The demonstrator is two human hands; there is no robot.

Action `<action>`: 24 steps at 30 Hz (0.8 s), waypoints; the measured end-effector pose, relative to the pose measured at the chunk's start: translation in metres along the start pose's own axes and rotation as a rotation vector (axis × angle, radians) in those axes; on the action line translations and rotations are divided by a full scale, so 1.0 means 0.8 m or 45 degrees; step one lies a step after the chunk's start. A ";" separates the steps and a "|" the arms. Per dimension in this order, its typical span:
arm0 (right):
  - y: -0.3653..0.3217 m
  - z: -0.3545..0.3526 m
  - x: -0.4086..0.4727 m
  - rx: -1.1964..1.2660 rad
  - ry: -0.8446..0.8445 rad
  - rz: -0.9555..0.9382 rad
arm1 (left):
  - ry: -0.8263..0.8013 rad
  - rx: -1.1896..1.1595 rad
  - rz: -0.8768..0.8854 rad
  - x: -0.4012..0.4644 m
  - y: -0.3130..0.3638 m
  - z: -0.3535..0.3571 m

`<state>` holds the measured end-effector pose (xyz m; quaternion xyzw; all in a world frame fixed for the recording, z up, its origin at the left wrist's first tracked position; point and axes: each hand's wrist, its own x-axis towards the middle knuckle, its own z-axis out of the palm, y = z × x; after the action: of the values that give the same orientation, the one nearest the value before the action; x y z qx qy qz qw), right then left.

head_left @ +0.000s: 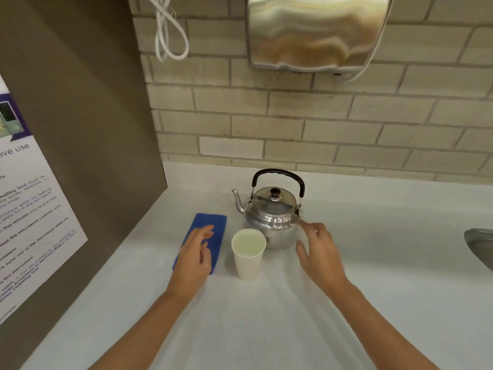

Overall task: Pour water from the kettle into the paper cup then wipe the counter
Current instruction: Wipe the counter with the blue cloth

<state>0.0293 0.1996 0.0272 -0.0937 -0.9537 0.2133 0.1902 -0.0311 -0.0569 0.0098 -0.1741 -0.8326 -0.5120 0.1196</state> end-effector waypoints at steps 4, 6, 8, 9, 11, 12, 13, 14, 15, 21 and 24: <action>0.032 0.038 -0.071 -0.205 -0.202 0.091 | -0.088 0.392 -0.011 0.076 -0.023 0.019; 0.041 0.045 -0.085 -0.299 -0.226 0.127 | -0.354 0.736 -0.035 0.104 -0.047 0.036; 0.046 0.049 -0.089 -0.330 -0.237 0.168 | -0.556 0.969 -0.119 0.118 -0.068 0.049; 0.047 0.051 -0.090 -0.339 -0.236 0.182 | -0.588 0.992 -0.166 0.120 -0.077 0.053; 0.047 0.053 -0.089 -0.343 -0.214 0.198 | -0.581 0.999 -0.178 0.117 -0.090 0.059; 0.046 0.053 -0.089 -0.339 -0.201 0.203 | -0.567 1.011 -0.156 0.114 -0.094 0.058; 0.046 0.053 -0.088 -0.331 -0.198 0.206 | -0.565 1.026 -0.124 0.110 -0.095 0.057; 0.045 0.053 -0.088 -0.322 -0.206 0.212 | -0.576 1.032 -0.092 0.105 -0.095 0.053; 0.045 0.053 -0.089 -0.312 -0.218 0.218 | -0.590 1.038 -0.050 0.098 -0.094 0.047; 0.041 0.049 -0.090 -0.304 -0.257 0.231 | -0.512 1.050 0.151 0.021 -0.099 -0.014; 0.038 0.047 -0.089 -0.298 -0.268 0.234 | -0.405 1.075 -0.060 -0.018 -0.078 -0.016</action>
<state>0.0816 0.1941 -0.0407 -0.1793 -0.9740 0.1261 0.0569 -0.0430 -0.0968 -0.0403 -0.1678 -0.9803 -0.0970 0.0389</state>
